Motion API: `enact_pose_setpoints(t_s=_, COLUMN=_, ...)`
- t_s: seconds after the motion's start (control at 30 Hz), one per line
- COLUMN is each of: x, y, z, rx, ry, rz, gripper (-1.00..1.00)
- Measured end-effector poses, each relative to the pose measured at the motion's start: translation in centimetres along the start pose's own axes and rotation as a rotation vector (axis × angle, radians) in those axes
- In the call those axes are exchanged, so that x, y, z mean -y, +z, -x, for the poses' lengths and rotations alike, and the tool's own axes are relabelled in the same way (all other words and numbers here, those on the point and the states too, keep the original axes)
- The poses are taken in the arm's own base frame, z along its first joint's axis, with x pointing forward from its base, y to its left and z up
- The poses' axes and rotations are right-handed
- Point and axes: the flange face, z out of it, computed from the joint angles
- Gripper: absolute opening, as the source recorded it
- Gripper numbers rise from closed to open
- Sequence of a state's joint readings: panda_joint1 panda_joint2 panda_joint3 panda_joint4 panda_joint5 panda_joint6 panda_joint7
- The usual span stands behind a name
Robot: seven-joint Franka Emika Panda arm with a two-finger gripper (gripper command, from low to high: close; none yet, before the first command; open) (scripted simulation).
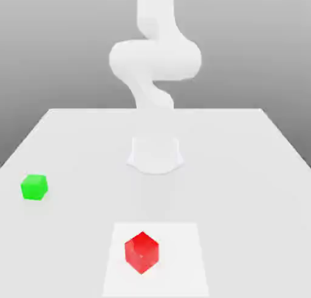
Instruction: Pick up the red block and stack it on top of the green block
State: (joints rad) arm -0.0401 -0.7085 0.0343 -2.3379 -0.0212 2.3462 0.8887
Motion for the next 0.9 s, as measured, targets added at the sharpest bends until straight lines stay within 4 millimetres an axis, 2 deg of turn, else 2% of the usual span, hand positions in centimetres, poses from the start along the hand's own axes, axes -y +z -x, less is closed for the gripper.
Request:
enact_pose_setpoints(t_s=0.1, x=-1.1, y=7.2, z=1.0, rx=0.033, ry=0.087, rz=0.109, gripper=0.00)
enact_pose_setpoints(t_s=0.2, x=-3.1, y=13.8, z=2.2, rx=0.066, ry=0.174, rz=0.209, gripper=0.00)
enact_pose_setpoints(t_s=0.33, x=-7.0, y=21.6, z=4.6, rx=0.113, ry=0.292, rz=0.336, gripper=0.00)
enact_pose_setpoints(t_s=0.43, x=-10.5, y=26.6, z=6.9, rx=0.151, ry=0.384, rz=0.426, gripper=0.00)
enact_pose_setpoints(t_s=0.57, x=-15.6, y=32.1, z=10.7, rx=0.207, ry=0.510, rz=0.542, gripper=0.00)
enact_pose_setpoints(t_s=0.7, x=-20.6, y=35.9, z=15.2, rx=0.269, ry=0.641, rz=0.649, gripper=0.00)
enact_pose_setpoints(t_s=0.9, x=-24.2, y=40.8, z=18.7, rx=0.283, ry=0.672, rz=0.673, gripper=0.00)
